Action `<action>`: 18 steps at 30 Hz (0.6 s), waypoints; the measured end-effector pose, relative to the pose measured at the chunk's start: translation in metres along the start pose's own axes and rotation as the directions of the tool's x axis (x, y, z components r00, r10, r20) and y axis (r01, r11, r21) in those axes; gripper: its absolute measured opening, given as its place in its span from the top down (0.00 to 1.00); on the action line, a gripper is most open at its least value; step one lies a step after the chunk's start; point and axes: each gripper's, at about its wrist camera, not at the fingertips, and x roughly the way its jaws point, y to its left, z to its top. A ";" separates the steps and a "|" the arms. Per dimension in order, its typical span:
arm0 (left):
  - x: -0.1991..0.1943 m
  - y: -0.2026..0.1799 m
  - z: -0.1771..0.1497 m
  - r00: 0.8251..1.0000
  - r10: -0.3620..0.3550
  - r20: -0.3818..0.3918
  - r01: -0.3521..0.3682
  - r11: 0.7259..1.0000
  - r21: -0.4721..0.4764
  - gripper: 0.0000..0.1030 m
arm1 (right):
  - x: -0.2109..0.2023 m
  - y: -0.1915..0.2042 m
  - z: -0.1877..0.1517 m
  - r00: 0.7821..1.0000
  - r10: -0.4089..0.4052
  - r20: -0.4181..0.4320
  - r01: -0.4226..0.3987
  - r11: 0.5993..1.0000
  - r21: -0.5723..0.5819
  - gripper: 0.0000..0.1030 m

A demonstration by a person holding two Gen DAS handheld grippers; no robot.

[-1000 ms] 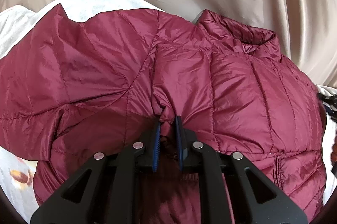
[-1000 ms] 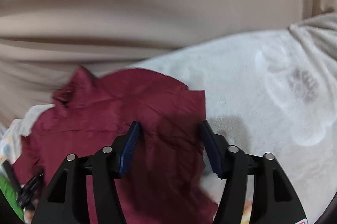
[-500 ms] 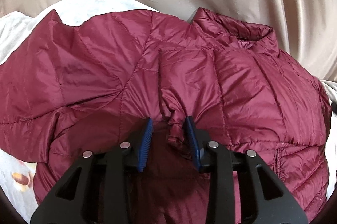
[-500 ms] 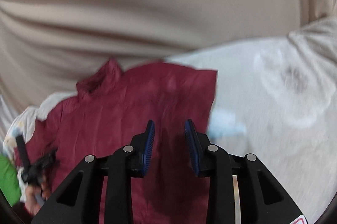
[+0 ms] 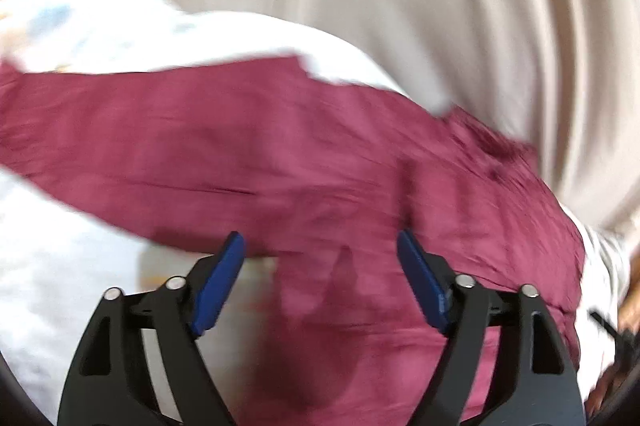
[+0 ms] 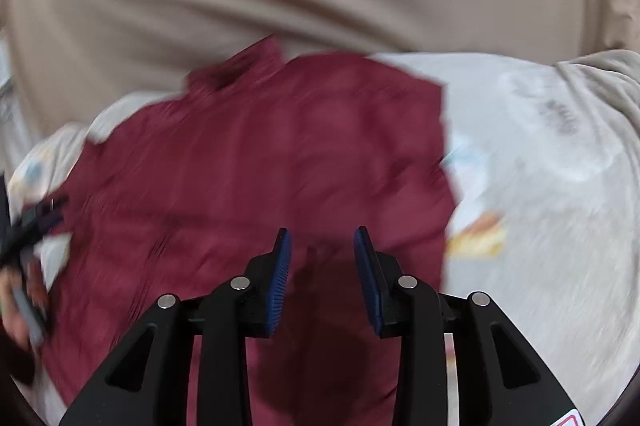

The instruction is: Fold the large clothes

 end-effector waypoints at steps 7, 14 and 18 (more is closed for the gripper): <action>-0.034 0.167 0.033 0.941 0.338 0.021 -0.312 0.888 -0.338 0.20 | 0.008 0.025 -0.041 0.999 0.031 -0.029 -0.032 0.999 -0.036 0.63; -0.021 0.245 0.046 0.910 0.407 -0.080 -0.398 0.801 -0.448 0.33 | 0.017 0.000 -0.052 0.994 0.094 -0.065 -0.087 0.991 0.098 0.62; -0.008 0.224 0.070 0.920 0.385 -0.071 -0.383 0.846 -0.372 0.99 | 0.018 0.004 -0.054 0.995 0.077 -0.068 -0.072 0.994 0.081 0.60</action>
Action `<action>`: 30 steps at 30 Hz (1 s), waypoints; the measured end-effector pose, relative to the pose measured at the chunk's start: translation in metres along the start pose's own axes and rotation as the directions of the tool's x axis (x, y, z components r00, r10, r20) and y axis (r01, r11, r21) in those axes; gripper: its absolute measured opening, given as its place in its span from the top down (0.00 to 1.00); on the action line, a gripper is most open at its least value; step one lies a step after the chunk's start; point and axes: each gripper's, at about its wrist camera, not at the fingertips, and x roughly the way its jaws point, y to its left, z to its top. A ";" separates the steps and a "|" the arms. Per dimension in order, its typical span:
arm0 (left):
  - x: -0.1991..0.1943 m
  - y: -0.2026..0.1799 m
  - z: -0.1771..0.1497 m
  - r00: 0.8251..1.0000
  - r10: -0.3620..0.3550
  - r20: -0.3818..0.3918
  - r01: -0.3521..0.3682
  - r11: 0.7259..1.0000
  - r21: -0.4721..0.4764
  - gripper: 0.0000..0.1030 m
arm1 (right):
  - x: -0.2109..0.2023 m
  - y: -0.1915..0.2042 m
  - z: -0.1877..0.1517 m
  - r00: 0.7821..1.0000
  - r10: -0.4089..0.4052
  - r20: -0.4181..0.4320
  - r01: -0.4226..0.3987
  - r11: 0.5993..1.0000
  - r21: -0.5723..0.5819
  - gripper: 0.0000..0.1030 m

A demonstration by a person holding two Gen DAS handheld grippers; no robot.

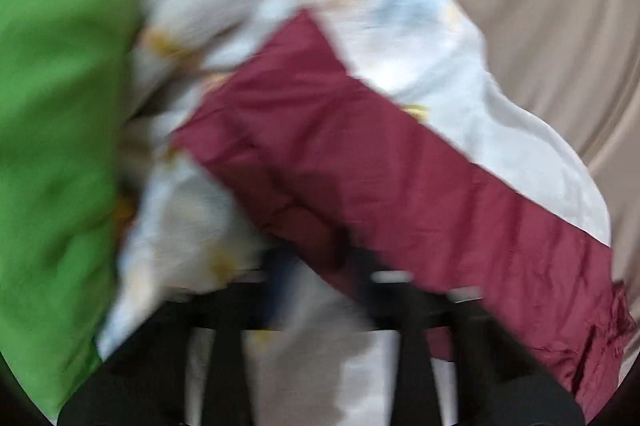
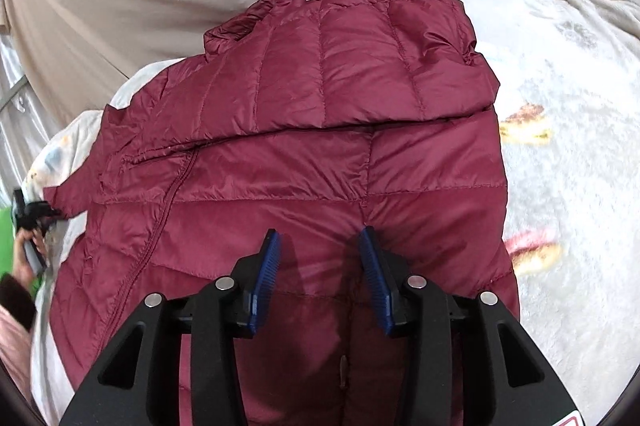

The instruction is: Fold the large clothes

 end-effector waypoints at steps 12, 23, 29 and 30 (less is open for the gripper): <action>-0.171 -0.285 -0.108 0.834 -0.550 -0.034 0.488 0.708 0.511 1.00 | 0.002 0.007 -0.001 1.000 -0.015 0.003 0.015 0.999 -0.046 0.50; -0.091 -0.401 -0.333 0.726 -0.462 -0.509 0.685 0.546 0.482 0.39 | -0.005 -0.011 -0.002 0.995 0.100 0.029 -0.101 0.994 0.043 0.41; -0.135 -0.349 -0.281 0.698 -0.575 -0.427 0.710 0.473 0.521 0.19 | -0.014 -0.017 0.001 0.992 0.106 0.069 -0.111 0.991 0.075 0.38; -0.144 -0.342 -0.272 0.706 -0.585 -0.399 0.699 0.483 0.528 0.14 | -0.018 -0.017 0.003 0.992 0.095 0.078 -0.102 0.991 0.083 0.38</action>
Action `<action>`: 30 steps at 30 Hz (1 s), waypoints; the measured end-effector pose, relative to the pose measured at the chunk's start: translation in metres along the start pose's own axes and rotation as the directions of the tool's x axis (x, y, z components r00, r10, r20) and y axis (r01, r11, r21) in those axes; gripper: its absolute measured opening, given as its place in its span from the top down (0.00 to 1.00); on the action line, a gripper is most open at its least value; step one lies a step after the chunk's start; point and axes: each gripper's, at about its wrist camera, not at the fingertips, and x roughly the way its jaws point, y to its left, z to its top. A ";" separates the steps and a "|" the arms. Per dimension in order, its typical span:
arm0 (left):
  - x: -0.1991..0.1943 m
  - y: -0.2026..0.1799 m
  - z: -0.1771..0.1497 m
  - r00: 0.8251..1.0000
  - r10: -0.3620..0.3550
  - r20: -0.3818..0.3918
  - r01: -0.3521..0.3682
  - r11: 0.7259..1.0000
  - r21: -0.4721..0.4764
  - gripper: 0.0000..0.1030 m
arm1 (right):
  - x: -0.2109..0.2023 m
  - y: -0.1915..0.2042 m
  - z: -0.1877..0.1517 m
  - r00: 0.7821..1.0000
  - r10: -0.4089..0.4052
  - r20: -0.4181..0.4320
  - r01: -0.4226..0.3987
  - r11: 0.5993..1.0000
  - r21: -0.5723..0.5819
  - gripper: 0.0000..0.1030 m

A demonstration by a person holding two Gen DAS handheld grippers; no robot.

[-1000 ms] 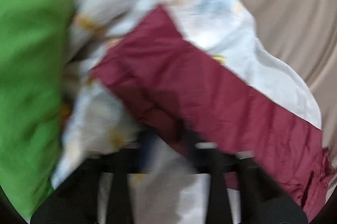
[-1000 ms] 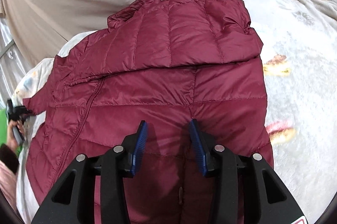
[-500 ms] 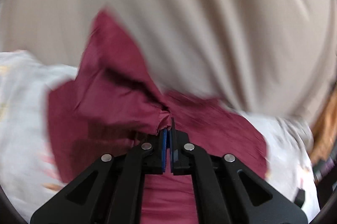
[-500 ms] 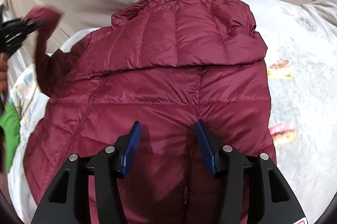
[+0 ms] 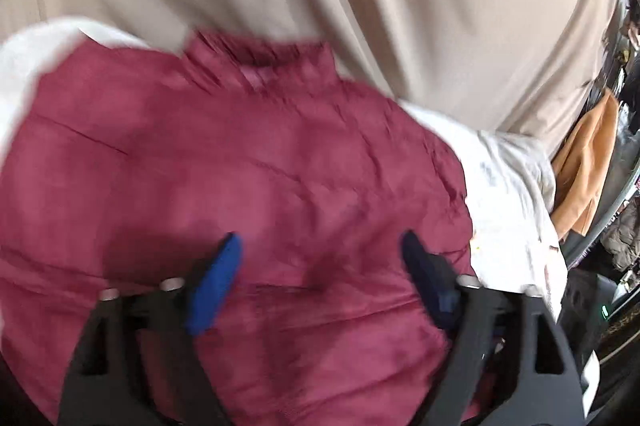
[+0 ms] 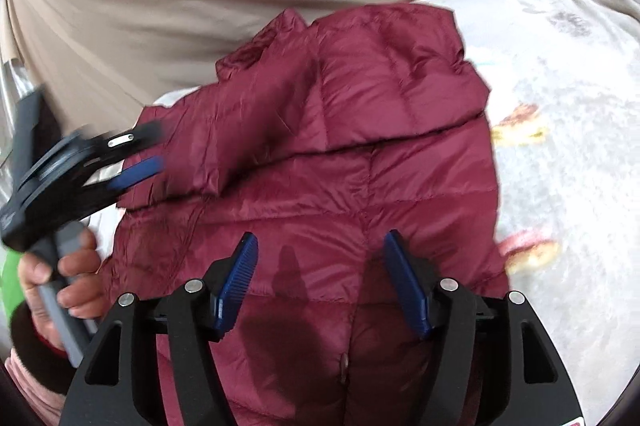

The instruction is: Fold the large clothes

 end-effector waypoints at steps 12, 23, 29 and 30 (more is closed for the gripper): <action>-0.048 0.167 -0.025 0.992 0.110 -0.064 -0.126 0.914 -0.386 0.14 | 0.055 0.041 0.068 0.991 0.028 -0.133 -0.021 0.998 0.057 0.35; -0.008 0.167 0.009 0.968 0.249 -0.038 -0.247 0.907 -0.340 0.72 | -0.015 0.114 0.133 0.969 0.061 0.238 -0.019 0.985 -0.174 0.96; 0.024 0.152 -0.001 0.936 0.347 -0.060 -0.351 0.908 -0.229 0.73 | 0.088 0.024 0.123 0.986 -0.167 -0.021 0.166 0.986 -0.033 0.96; 0.025 0.149 -0.001 0.934 0.351 -0.058 -0.355 0.908 -0.224 0.73 | 0.103 0.009 0.114 0.987 -0.150 -0.048 0.150 0.989 -0.006 0.97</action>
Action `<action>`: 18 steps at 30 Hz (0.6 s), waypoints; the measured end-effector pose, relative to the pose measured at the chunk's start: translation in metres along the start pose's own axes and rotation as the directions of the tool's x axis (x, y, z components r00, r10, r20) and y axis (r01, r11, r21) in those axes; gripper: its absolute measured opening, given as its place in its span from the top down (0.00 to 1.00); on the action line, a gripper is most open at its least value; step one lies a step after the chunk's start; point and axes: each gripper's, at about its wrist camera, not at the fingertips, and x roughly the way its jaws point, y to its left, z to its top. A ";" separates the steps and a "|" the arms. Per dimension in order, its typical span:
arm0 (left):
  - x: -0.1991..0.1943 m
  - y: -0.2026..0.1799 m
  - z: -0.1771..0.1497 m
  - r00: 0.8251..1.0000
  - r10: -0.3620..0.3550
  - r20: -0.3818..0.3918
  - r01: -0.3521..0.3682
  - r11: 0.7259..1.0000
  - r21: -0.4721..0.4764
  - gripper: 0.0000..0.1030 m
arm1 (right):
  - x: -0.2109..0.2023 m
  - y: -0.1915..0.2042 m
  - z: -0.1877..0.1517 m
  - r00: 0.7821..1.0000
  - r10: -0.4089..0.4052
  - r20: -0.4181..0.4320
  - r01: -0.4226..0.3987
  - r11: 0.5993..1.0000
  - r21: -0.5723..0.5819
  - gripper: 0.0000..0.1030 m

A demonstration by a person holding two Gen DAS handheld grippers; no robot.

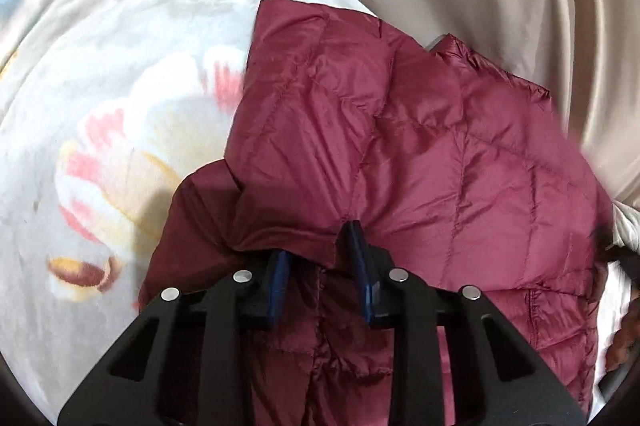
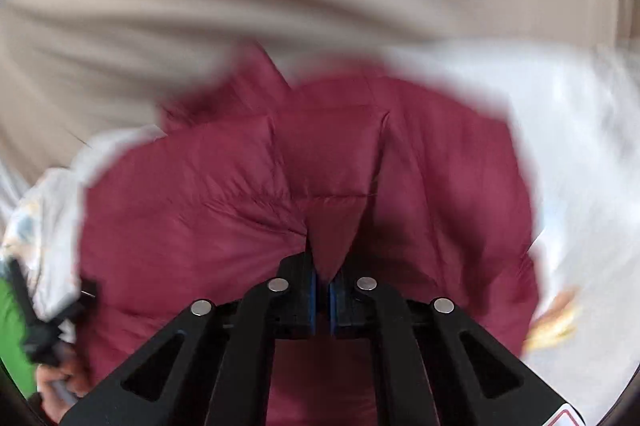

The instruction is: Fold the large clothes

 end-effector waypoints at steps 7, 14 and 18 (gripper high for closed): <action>-0.002 0.012 -0.003 1.000 0.000 0.009 0.000 1.000 0.006 0.72 | -0.030 -0.019 -0.003 0.995 0.019 0.102 -0.026 0.998 0.065 0.86; -0.046 0.027 -0.001 0.997 -0.044 0.071 0.047 0.998 -0.047 0.72 | -0.078 0.033 -0.002 0.983 0.083 0.163 -0.070 0.994 -0.083 0.81; -0.070 0.033 0.011 0.993 -0.049 0.104 0.056 0.996 -0.066 0.71 | -0.044 0.112 -0.009 0.979 0.193 0.062 -0.174 0.957 -0.230 0.81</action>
